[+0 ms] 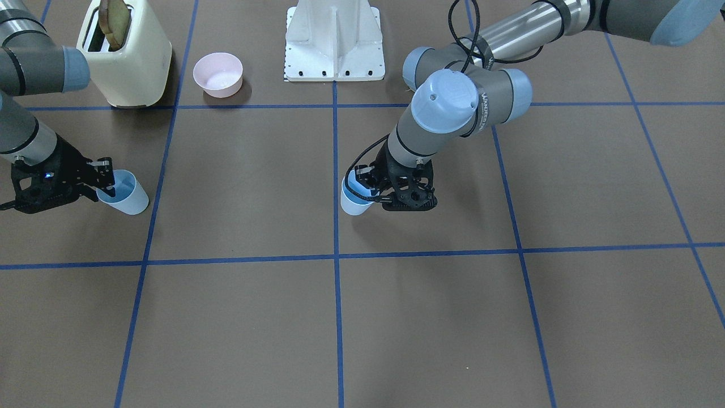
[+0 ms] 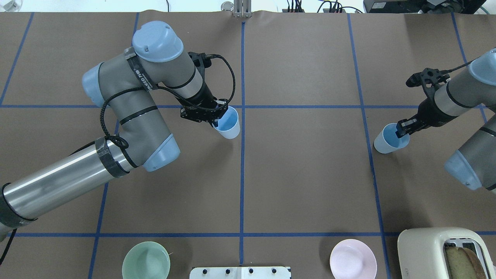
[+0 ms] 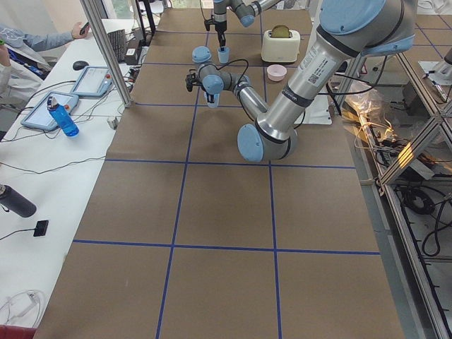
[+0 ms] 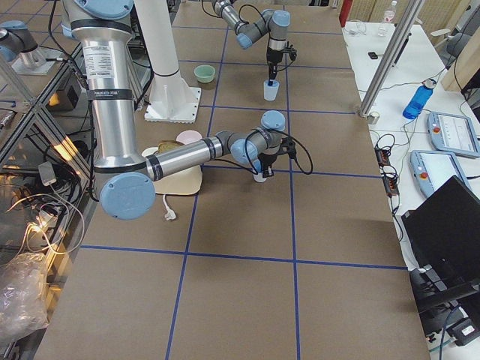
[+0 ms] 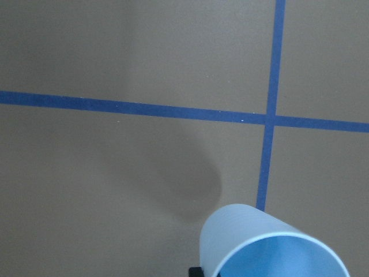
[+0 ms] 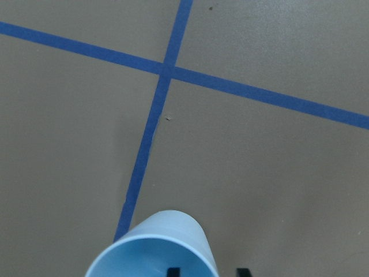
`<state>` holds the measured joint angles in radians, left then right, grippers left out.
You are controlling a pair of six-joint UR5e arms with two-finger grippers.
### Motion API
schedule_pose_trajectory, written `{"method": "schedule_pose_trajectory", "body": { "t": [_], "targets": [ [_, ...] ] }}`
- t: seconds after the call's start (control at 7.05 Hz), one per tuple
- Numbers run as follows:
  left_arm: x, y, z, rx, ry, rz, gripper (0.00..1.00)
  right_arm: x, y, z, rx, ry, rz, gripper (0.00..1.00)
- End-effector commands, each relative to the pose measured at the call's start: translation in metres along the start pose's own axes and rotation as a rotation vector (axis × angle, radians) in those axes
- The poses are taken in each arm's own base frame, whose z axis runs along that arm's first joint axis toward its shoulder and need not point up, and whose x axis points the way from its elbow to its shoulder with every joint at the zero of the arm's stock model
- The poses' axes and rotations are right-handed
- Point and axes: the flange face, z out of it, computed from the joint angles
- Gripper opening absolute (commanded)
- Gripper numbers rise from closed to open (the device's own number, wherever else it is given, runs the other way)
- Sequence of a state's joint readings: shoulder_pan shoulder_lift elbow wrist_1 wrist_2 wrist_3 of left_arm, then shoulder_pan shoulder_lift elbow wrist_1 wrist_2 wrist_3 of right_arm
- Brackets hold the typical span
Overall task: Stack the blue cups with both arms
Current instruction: 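Carry the cup toward center with the left gripper while the right grasps its cup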
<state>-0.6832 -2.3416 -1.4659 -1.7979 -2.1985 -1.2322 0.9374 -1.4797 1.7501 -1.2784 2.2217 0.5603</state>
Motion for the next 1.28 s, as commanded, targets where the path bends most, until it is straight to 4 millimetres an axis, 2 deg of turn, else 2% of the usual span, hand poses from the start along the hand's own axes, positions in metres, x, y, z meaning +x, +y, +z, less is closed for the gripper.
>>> {"method": "schedule_pose_trajectory", "body": {
  "t": [0.0, 0.28, 0.71, 0.85, 0.99, 1.13],
  "targets": [
    [0.011, 0.007, 0.014, -0.02, -0.007, 0.003, 0.0, 0.002, 0.002, 0.001, 0.005, 0.009, 0.002, 0.23],
    [0.015, 0.017, 0.03, -0.006, -0.024, 0.018, 0.0, -0.001, 0.0, 0.0, 0.011, 0.01, -0.004, 0.2],
    [0.027, 0.027, 0.035, -0.018, -0.015, 0.035, 0.0, -0.011, -0.006, -0.008, 0.026, -0.006, -0.018, 0.18],
    [0.029, 0.03, 0.036, -0.022, -0.013, 0.039, 0.0, -0.02, -0.009, -0.015, 0.032, -0.017, -0.026, 0.17],
    [0.03, 0.031, 0.037, -0.022, -0.01, 0.043, 0.11, -0.022, -0.01, -0.017, 0.034, -0.02, -0.028, 0.17],
    [0.029, 0.031, 0.039, -0.025, -0.014, 0.044, 0.12, -0.029, -0.014, -0.02, 0.037, -0.033, -0.035, 0.17]
  ]
}}
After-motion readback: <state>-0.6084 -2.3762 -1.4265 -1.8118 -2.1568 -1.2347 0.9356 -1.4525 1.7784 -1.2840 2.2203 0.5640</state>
